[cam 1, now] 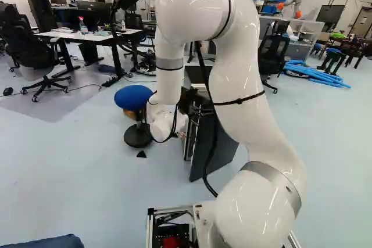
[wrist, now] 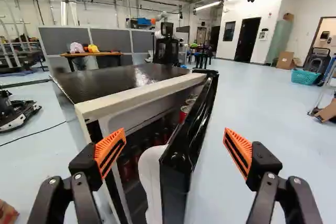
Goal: Grab a drink from the fridge
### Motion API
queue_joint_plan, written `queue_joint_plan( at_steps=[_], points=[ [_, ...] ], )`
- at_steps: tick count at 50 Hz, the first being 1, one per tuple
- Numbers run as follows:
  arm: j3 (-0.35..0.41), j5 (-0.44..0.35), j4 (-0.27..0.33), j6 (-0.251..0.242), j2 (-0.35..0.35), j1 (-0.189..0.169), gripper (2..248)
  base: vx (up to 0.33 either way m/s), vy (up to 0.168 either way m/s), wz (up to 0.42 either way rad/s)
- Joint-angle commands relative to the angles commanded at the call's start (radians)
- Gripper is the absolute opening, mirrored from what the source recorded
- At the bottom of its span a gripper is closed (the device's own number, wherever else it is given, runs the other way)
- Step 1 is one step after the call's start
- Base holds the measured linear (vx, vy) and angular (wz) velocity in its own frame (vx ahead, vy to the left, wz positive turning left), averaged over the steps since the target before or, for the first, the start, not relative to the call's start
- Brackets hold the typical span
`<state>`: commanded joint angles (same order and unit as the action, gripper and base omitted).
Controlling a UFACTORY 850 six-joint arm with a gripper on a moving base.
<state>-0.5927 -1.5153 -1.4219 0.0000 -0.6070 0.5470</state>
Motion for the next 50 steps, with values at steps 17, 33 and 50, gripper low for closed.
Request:
queue_joint_plan(
  at_steps=[17,33,50],
  points=[
    [0.032,-0.002,-0.068,0.0,0.014,0.013,247,0.0,0.0,0.0],
    [0.068,-0.002,-0.135,0.0,0.027,0.028,247,0.0,0.0,0.0],
    [0.108,-0.002,-0.22,0.0,0.04,0.048,247,0.0,0.0,0.0]
  ],
)
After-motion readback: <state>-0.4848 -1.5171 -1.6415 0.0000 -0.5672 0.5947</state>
